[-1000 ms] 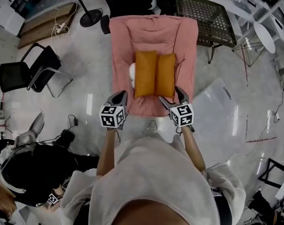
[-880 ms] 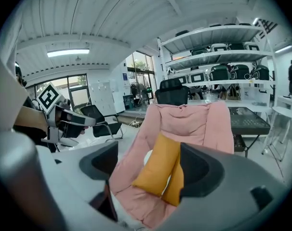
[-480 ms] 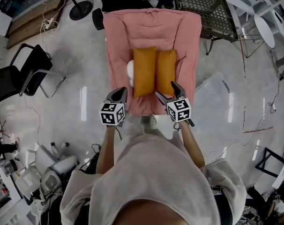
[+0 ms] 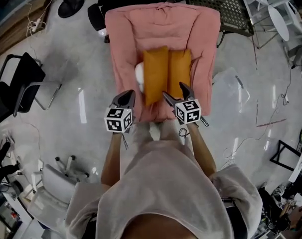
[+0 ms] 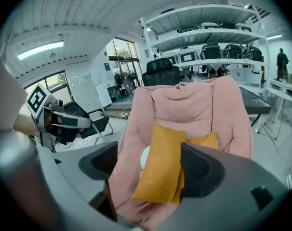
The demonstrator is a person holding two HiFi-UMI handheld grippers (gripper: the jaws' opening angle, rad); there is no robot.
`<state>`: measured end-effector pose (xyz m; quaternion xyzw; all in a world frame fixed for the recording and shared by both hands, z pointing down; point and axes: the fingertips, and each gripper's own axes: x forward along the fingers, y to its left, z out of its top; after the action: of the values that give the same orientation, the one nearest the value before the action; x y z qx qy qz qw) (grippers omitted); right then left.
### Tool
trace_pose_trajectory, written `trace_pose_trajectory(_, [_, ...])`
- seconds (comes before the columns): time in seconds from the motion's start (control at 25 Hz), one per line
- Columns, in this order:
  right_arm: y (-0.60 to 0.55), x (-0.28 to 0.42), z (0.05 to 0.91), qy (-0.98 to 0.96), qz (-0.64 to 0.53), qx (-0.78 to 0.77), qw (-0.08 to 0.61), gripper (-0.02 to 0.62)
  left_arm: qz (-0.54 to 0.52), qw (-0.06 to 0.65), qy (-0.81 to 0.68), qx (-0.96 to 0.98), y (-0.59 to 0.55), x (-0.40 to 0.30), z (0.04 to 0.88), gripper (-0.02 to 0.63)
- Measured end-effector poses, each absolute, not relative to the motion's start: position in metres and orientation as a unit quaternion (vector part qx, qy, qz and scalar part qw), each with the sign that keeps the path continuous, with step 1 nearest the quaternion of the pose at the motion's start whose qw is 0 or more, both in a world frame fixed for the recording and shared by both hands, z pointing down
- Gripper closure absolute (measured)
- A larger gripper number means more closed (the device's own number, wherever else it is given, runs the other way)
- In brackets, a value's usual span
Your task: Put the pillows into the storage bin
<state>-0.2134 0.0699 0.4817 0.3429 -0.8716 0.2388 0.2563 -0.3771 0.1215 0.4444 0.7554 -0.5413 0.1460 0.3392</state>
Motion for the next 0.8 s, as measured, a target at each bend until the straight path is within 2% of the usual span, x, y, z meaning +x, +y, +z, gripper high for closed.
trace_pose_trajectory(0.48, [0.044, -0.243, 0.58, -0.85, 0.291, 0.339, 0.28, 0.123, 0.155, 0.36, -0.53, 0.752, 0.101, -0.378, 0.486, 0.588])
trace_pose_trajectory(0.8, [0.017, -0.251, 0.662, -0.832, 0.324, 0.328, 0.307, 0.115, 0.161, 0.364, -0.535, 0.745, 0.083, -0.36, 0.512, 0.588])
